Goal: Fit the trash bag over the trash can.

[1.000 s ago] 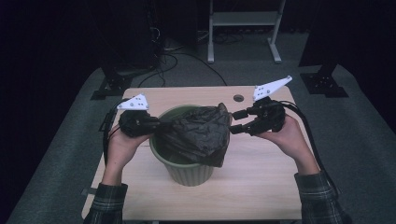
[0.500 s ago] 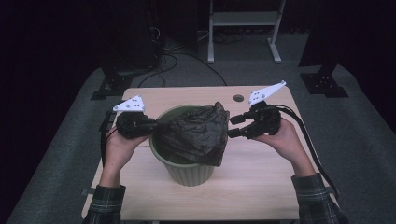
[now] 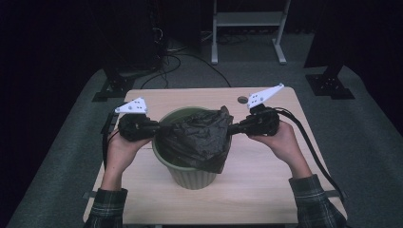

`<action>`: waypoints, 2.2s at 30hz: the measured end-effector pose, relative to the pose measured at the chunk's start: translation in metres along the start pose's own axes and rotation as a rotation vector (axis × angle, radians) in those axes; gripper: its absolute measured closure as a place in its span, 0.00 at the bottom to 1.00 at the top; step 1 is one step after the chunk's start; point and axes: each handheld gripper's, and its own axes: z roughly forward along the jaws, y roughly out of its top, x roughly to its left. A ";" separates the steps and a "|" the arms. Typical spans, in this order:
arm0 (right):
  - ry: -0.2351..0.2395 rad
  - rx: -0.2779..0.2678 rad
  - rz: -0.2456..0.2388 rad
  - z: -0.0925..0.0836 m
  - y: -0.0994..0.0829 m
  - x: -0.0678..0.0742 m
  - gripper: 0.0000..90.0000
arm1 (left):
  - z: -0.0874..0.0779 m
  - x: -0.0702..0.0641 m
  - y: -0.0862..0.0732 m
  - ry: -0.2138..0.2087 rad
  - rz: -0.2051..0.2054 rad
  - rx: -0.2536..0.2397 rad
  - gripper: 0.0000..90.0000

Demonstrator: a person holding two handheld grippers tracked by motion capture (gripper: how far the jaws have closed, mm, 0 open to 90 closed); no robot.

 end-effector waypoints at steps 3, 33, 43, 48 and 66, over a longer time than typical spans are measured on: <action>-0.014 -0.012 -0.007 -0.006 -0.001 0.001 1.00 | -0.004 0.002 -0.002 0.011 -0.009 -0.008 1.00; -0.044 -0.126 0.028 -0.027 -0.005 -0.002 0.65 | -0.007 -0.020 0.031 -0.008 0.071 -0.068 0.61; -0.010 -0.087 -0.005 -0.007 0.008 0.005 0.69 | 0.039 -0.046 0.061 -0.121 0.147 -0.016 0.54; 0.001 -0.099 -0.006 -0.007 0.008 0.004 0.73 | 0.058 -0.050 0.062 -0.154 0.154 0.025 0.50; -0.015 -0.104 -0.008 -0.020 0.004 0.006 0.72 | 0.045 -0.037 0.056 -0.139 0.123 0.003 1.00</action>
